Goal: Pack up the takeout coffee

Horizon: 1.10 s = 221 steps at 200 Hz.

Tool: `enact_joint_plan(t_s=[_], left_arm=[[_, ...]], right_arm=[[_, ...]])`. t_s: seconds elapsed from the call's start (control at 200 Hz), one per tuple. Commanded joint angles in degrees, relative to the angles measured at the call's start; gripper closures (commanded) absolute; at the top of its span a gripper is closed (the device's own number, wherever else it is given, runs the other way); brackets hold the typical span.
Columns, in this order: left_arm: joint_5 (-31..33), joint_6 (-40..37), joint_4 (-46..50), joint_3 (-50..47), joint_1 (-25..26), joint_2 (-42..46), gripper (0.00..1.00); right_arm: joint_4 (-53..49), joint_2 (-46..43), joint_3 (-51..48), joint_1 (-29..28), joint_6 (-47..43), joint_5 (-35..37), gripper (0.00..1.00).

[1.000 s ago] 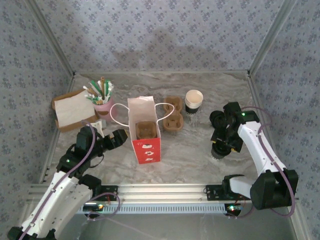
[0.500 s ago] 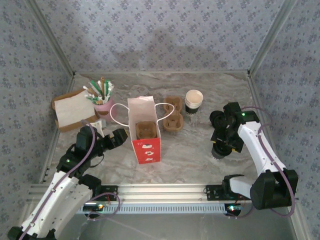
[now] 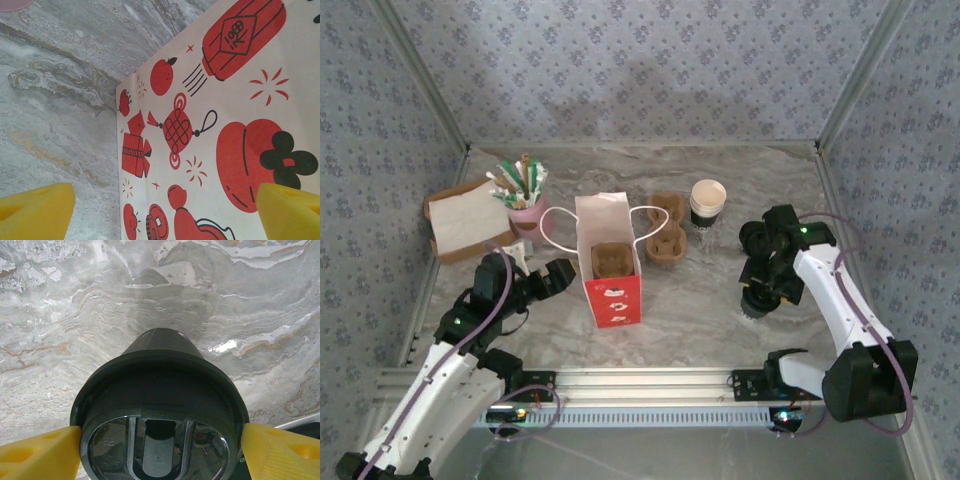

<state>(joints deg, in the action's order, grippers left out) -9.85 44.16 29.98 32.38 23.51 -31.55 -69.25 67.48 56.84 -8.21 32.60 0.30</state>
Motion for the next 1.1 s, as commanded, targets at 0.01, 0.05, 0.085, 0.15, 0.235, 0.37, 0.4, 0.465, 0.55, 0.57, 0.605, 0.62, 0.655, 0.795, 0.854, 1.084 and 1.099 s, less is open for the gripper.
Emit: enact_joint_plan(t_s=[0.01,0.05,0.085,0.15,0.235,0.37,0.4,0.465,0.55,0.57,0.605,0.62,0.655,0.795,0.854,1.084,1.099], left_arm=[[-0.7,0.1,-0.9,0.0,-0.3,0.6,0.06],[-0.7,0.1,-1.0,0.0,-0.3,0.6,0.06],[-0.8,0.1,-1.0,0.0,-0.3,0.6,0.06],[-0.8,0.1,-1.1,0.0,-0.4,0.6,0.06],[-0.8,0.0,-1.1,0.0,-0.3,0.5,0.06],[-0.8,0.1,-1.3,-0.2,-0.3,0.5,0.06],[-0.8,0.1,-1.4,-0.2,-0.3,0.4,0.06],[-1.0,0.1,-1.5,-0.2,-0.3,0.3,0.06],[-1.0,0.0,-1.5,-0.2,-0.3,0.3,0.06],[-0.9,0.0,-1.6,-0.2,-0.3,0.3,0.06],[-0.9,0.0,-1.6,-0.2,-0.3,0.2,0.06],[-1.0,0.0,-1.7,-0.2,-0.3,0.2,0.06],[-1.0,0.0,-1.7,-0.2,-0.3,0.1,0.06],[-1.0,-0.1,-1.7,-0.2,-0.3,0.0,0.06],[-1.0,-0.2,-1.7,-0.2,-0.3,0.0,0.06],[-0.9,-0.1,-1.8,-0.6,-0.3,0.1,0.06],[-0.9,-0.2,-1.8,-0.6,-0.3,0.0,0.06]], right_arm=[[-1.8,-0.2,1.1,-0.7,1.6,0.7,0.14],[-1.9,-0.1,1.2,-0.8,1.6,0.8,0.14],[-1.9,0.0,1.3,-0.8,1.7,0.8,0.13],[-2.2,-0.1,1.5,-1.1,2.0,1.0,0.13],[-2.7,-0.1,1.8,-1.4,2.2,1.2,0.12],[-3.2,-0.3,2.3,-2.0,2.7,1.3,0.12],[-3.3,-0.3,2.4,-2.1,2.8,1.4,0.12],[-3.5,-0.4,2.6,-2.3,3.0,1.6,0.12],[-3.6,-0.4,2.8,-2.5,3.0,1.9,0.12],[-3.6,-0.3,2.8,-2.5,3.0,1.9,0.12],[-3.4,-0.3,2.7,-2.5,3.0,1.9,0.12],[-3.3,-0.2,2.7,-2.5,3.0,2.0,0.12],[-3.2,-0.2,2.5,-2.5,3.0,2.2,0.12],[-2.6,0.6,1.8,-2.7,3.0,2.2,0.13],[-2.4,0.9,1.7,-2.8,3.0,2.2,0.14],[-1.5,1.7,1.1,-2.9,4.3,2.2,0.16],[-1.5,1.7,1.0,-2.9,4.3,2.3,0.16]])
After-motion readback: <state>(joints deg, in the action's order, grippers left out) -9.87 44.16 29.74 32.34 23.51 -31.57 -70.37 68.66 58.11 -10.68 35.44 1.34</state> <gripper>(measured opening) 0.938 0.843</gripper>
